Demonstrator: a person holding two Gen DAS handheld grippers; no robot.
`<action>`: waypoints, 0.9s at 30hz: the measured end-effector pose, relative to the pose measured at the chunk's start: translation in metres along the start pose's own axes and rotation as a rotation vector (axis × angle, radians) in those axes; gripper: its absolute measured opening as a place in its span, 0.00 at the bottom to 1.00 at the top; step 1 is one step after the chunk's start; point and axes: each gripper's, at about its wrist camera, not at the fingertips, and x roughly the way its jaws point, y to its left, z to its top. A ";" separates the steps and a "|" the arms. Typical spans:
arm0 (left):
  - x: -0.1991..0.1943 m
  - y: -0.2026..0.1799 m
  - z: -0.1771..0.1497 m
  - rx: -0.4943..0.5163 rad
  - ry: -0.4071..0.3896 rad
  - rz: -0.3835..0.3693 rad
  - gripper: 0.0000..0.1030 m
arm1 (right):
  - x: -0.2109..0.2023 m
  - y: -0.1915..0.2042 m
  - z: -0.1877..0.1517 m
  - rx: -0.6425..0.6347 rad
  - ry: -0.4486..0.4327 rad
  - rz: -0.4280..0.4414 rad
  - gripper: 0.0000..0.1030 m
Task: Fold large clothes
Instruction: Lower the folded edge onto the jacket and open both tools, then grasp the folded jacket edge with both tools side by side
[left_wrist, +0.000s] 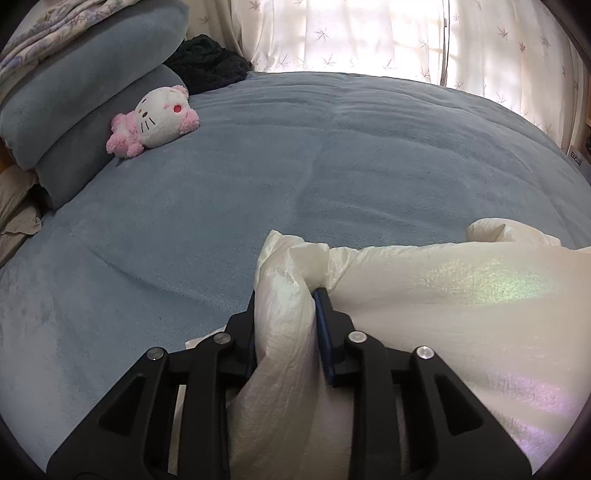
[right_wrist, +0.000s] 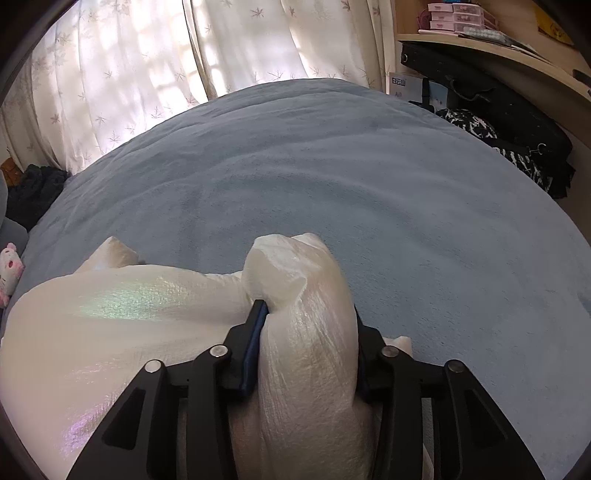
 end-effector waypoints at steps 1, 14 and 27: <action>0.001 0.001 0.000 0.000 0.005 -0.003 0.26 | 0.000 0.001 0.001 -0.003 0.007 -0.007 0.43; -0.039 0.034 0.044 -0.020 0.059 -0.012 0.56 | -0.084 0.024 0.045 -0.039 -0.026 -0.034 0.60; -0.140 -0.060 0.037 0.113 -0.133 -0.150 0.56 | -0.141 0.159 0.033 -0.150 -0.108 0.123 0.69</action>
